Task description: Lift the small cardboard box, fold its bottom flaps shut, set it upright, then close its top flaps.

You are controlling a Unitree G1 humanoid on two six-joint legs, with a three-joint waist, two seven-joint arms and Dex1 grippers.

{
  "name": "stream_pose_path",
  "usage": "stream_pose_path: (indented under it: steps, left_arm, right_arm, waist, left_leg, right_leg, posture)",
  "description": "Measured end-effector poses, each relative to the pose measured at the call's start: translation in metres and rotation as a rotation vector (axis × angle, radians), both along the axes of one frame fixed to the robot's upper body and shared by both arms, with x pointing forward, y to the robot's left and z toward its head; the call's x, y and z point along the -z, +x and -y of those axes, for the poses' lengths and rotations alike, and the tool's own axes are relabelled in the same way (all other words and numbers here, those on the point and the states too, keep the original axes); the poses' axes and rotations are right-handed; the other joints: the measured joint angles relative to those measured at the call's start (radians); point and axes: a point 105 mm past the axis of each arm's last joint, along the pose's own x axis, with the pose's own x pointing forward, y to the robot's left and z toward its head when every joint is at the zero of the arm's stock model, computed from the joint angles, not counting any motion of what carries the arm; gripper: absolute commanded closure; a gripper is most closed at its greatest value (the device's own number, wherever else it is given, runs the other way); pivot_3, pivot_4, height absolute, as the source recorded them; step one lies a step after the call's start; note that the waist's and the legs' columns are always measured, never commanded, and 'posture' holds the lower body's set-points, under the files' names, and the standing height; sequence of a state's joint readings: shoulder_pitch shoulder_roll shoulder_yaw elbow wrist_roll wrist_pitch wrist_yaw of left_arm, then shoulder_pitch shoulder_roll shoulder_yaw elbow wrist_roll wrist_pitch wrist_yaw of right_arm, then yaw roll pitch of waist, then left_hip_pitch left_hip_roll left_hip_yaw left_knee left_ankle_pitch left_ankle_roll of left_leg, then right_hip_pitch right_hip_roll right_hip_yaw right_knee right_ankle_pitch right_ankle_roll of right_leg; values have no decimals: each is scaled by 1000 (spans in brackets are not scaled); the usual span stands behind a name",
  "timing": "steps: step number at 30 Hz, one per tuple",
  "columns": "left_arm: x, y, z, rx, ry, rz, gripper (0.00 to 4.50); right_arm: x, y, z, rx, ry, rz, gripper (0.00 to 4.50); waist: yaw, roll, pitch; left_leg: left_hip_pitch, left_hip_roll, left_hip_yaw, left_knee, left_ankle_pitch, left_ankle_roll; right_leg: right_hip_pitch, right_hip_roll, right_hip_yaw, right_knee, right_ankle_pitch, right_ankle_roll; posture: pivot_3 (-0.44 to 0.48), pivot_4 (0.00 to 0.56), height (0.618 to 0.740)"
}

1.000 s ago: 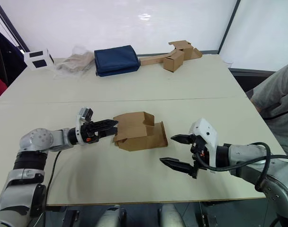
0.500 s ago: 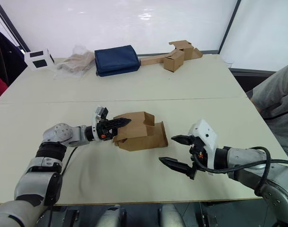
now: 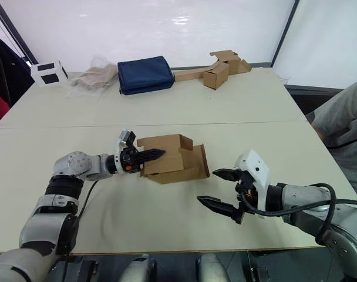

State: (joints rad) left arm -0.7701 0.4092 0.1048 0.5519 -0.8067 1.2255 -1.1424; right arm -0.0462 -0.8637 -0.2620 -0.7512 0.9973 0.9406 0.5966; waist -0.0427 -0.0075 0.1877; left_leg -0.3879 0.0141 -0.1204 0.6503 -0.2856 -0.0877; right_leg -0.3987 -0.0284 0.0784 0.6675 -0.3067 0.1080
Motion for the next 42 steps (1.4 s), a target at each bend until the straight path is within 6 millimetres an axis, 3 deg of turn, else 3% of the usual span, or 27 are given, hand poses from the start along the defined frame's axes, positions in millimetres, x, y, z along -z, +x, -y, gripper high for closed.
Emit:
stream_pose_path:
  steps: [8, 15, 16, 17, 18, 20, 30, 42]
  left_arm:
    - [-68, 2, -10, -94, 104, 524, 4447]
    - [-87, -3, -12, -146, 174, 707, 4500]
    - [-89, -4, -12, -146, 179, 727, 4500]
    - [-92, -6, -12, -149, 183, 754, 4500]
    - [-94, -7, -12, -153, 184, 769, 4500]
    - [-99, -7, -11, -169, 189, 803, 4500]
    - [-107, -13, -12, -165, 198, 845, 4500]
    - [-116, -15, -5, -83, 196, 901, 4500]
  right_arm:
    - [-67, 61, 12, 268, 451, 229, 0]
    - [-85, 81, 13, 358, 602, 272, 2493]
    - [-91, 83, 11, 359, 629, 289, 2667]
    - [-96, 86, 6, 353, 651, 304, 3343]
    - [-98, 88, 3, 347, 660, 307, 3554]
    - [-96, 94, -3, 337, 671, 296, 4448]
    - [-101, 114, -20, 265, 627, 328, 4448]
    - [-83, 102, -61, 66, 564, 278, 4448]
  waist:
    - [1, 0, 0]
    - [-3, 0, 0]
    - [-6, 0, 0]
    - [-6, 0, 0]
    - [-6, 0, 0]
    - [-5, 0, 0]
    - [-6, 0, 0]
    - [-10, 1, 0]
  left_leg:
    - [0, 0, 0, -1, 1, -2]
    - [-1, 0, 0, -1, 0, -1]
    - [-1, 0, 1, -1, 0, -1]
    - [-1, 0, 1, -2, 1, -1]
    - [-1, 1, 1, -2, 1, -1]
    - [-2, 1, 1, -2, 1, -1]
    - [-2, 0, 1, -2, 1, -1]
    - [-3, 0, 1, -2, 1, -1]
  right_leg:
    - [-1, -1, 0, 0, 0, 0]
    - [-3, 0, 1, 1, 0, 0]
    - [-3, 0, 1, 2, 0, 0]
    - [-4, 0, 1, 2, 0, 0]
    - [-5, 1, 1, 2, 0, 0]
    - [-5, 0, 1, 2, 0, 0]
    - [-6, 0, 1, 2, 0, 0]
    - [-6, 0, 1, 2, 0, 0]
  posture:
    - [0, 150, 740]
    - [0, 150, 740]
    - [0, 150, 740]
    - [0, 150, 740]
    - [0, 150, 740]
    - [0, 150, 740]
    - [0, 150, 740]
    - [0, 150, 740]
